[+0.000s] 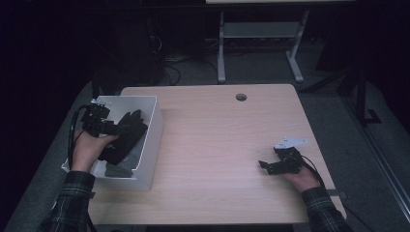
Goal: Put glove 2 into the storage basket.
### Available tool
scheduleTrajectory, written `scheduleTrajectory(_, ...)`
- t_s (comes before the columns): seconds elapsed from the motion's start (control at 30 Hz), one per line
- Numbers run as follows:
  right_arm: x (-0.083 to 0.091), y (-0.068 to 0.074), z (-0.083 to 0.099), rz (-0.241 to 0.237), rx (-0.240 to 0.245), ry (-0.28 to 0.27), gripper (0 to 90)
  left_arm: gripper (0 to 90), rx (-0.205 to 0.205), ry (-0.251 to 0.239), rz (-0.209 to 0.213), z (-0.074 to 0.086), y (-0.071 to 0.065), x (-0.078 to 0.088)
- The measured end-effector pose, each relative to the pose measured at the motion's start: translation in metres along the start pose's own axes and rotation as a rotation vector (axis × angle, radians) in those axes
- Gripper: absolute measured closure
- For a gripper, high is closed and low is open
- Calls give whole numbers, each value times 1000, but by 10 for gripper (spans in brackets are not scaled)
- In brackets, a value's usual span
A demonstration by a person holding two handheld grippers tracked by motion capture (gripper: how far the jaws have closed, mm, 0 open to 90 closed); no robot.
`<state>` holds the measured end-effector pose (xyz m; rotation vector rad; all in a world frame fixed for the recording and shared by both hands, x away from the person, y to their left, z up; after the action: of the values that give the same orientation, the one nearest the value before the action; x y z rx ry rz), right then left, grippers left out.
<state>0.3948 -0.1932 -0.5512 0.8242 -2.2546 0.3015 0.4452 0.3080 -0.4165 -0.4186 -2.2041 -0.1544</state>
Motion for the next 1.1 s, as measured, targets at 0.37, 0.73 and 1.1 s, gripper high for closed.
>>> scheduleTrajectory(0.37, 0, 0, 0, 0, 1, 0, 138, 272, -79, -69, 95, -31, -48, 12)
scheduleTrajectory(0.73, 0, 0, 0, 0, -1, -1, 138, 270, -141, -120, 195, -55, -109, 12)
scheduleTrajectory(1.1, 0, 0, 0, -1, -6, 1, 138, 266, -237, -145, 304, -58, -190, 1)
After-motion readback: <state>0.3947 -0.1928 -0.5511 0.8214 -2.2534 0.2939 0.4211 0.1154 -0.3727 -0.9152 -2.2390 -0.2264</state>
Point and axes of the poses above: each handheld gripper's, and its own axes: x roughly backward along the jaws, z roughly out of its underside, y roughly to its left, the point moved 10 cm from there along -x, roughly forward along the jaws, and after that the axes turned 1 degree about x, right-handed, at the moved point
